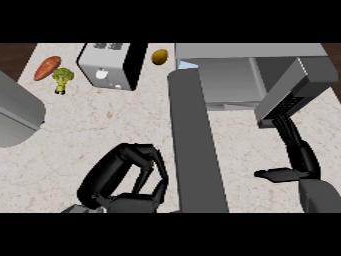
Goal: Pick up the milk, place it into the microwave and close the microwave
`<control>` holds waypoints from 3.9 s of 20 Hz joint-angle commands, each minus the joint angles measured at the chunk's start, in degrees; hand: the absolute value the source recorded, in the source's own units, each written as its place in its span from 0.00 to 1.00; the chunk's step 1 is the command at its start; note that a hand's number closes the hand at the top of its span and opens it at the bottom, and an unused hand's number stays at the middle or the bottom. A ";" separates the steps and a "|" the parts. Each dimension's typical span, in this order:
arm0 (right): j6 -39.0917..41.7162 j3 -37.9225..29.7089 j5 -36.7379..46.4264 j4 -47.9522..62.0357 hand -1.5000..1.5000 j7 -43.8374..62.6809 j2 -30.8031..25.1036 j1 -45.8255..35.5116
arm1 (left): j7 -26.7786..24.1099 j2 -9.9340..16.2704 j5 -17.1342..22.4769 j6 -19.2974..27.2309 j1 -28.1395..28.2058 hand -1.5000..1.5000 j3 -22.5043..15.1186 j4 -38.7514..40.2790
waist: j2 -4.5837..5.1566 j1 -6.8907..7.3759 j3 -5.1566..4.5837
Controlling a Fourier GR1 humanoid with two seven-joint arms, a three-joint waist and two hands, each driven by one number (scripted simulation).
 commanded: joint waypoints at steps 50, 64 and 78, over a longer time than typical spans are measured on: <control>18.99 5.20 -26.53 -54.34 0.00 23.86 -21.09 8.55 | -27.50 -0.01 42.42 57.23 -43.67 0.00 -26.59 54.43 | 3.50 -14.30 -0.20; 10.99 1.03 -14.53 -56.17 1.00 20.36 -27.58 1.80 | -30.61 -0.01 52.09 62.55 -46.26 0.00 -24.06 54.66 | 5.17 -13.96 -0.17; 10.55 0.60 -13.17 -53.65 1.00 19.68 -28.61 -2.18 | -34.80 -0.01 56.95 61.61 -47.59 0.00 -25.78 56.33 | 6.19 -13.98 -0.07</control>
